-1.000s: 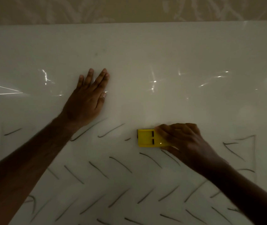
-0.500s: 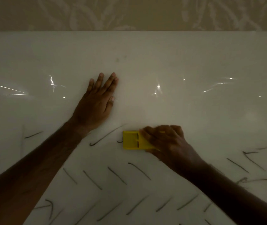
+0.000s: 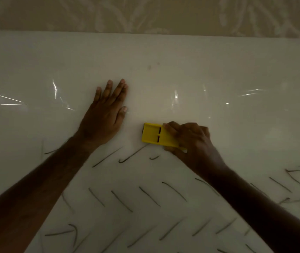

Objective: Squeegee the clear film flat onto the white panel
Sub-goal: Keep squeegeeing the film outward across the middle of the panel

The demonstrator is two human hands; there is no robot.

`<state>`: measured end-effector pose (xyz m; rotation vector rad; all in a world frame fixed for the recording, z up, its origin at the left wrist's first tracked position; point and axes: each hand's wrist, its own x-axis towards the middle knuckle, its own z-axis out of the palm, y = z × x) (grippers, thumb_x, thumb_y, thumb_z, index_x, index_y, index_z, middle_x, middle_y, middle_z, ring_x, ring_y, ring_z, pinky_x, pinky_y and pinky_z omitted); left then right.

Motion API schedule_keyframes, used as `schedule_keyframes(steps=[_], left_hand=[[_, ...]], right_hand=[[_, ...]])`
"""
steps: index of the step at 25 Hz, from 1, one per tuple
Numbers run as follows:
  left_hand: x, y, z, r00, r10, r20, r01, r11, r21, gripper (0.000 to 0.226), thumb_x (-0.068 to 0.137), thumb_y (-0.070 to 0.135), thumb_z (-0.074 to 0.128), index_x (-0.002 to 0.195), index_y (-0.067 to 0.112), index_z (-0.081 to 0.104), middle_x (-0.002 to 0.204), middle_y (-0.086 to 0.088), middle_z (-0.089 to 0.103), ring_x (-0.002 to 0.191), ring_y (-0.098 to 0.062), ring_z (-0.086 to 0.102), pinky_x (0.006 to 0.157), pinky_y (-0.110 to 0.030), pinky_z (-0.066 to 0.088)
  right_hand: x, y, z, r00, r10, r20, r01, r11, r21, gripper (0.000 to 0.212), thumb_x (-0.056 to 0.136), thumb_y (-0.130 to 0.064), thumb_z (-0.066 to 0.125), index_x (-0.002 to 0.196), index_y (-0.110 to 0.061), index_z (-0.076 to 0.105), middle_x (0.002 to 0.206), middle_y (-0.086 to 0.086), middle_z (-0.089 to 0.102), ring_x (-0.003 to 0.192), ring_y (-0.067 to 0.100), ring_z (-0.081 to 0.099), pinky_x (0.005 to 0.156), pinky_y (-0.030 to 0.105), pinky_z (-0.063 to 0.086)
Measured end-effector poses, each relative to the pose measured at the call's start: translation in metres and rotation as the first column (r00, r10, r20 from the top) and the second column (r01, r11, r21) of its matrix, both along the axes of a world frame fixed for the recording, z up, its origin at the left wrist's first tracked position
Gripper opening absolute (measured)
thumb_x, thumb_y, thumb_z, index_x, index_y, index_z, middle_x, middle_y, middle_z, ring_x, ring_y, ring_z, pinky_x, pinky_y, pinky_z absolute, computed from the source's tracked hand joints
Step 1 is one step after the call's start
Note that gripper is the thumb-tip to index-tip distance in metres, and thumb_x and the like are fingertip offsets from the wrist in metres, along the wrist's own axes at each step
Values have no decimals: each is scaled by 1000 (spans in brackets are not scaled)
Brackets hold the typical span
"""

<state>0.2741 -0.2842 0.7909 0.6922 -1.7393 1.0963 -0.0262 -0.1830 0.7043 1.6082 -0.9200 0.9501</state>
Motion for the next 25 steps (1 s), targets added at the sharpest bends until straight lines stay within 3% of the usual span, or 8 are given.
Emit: schedule_keyframes(steps=[5, 9, 13, 16, 21, 25], left_hand=[[53, -7, 5, 997, 3, -73, -1, 999, 36, 69, 112, 42, 25, 171, 6, 20, 180, -11, 16, 165, -43, 13, 132, -59, 8], [79, -11, 2, 997, 44, -69, -43, 999, 21, 70, 112, 42, 24, 171, 6, 18, 180, -12, 15, 165, -45, 13, 132, -59, 6], [78, -12, 0, 995, 47, -82, -48, 999, -7, 68, 113, 39, 26, 171, 4, 19, 180, -14, 16, 164, -47, 12, 132, -59, 3], [81, -12, 2, 997, 36, -64, -36, 999, -7, 68, 113, 41, 27, 171, 5, 20, 179, -13, 17, 164, -45, 14, 132, -61, 9], [111, -17, 5, 999, 41, -30, -41, 999, -2, 70, 112, 47, 26, 171, 8, 21, 180, -9, 18, 165, -42, 15, 132, -59, 10], [124, -18, 3, 999, 14, -41, -12, 999, 45, 70, 111, 46, 26, 172, 11, 20, 181, -5, 14, 166, -40, 9, 133, -55, 3]], right_hand=[[-23, 18, -46, 990, -23, -141, 27, 999, 25, 60, 97, -51, 59, 152, -31, 46, 148, -10, 58, 119, 20, 57, 97, 43, 45], [-46, 23, -21, 999, -29, 45, 29, 999, 19, 62, 94, -57, 55, 150, -31, 48, 143, -6, 63, 119, 25, 56, 96, 43, 40], [1, 1, 6, 988, -2, 155, 0, 1000, 17, 65, 91, -58, 59, 150, -31, 50, 148, -9, 58, 121, 24, 50, 97, 43, 39], [43, -10, -13, 996, 41, 80, -44, 998, 37, 67, 91, -51, 67, 152, -31, 48, 150, -12, 55, 122, 24, 54, 98, 46, 41], [27, 7, -53, 993, -12, -114, 16, 999, 36, 59, 100, -53, 56, 153, -31, 48, 150, -13, 56, 121, 22, 58, 98, 46, 46], [9, 11, -27, 999, -41, -1, 41, 999, -10, 63, 96, -55, 55, 153, -30, 46, 145, -7, 61, 118, 26, 57, 94, 46, 43]])
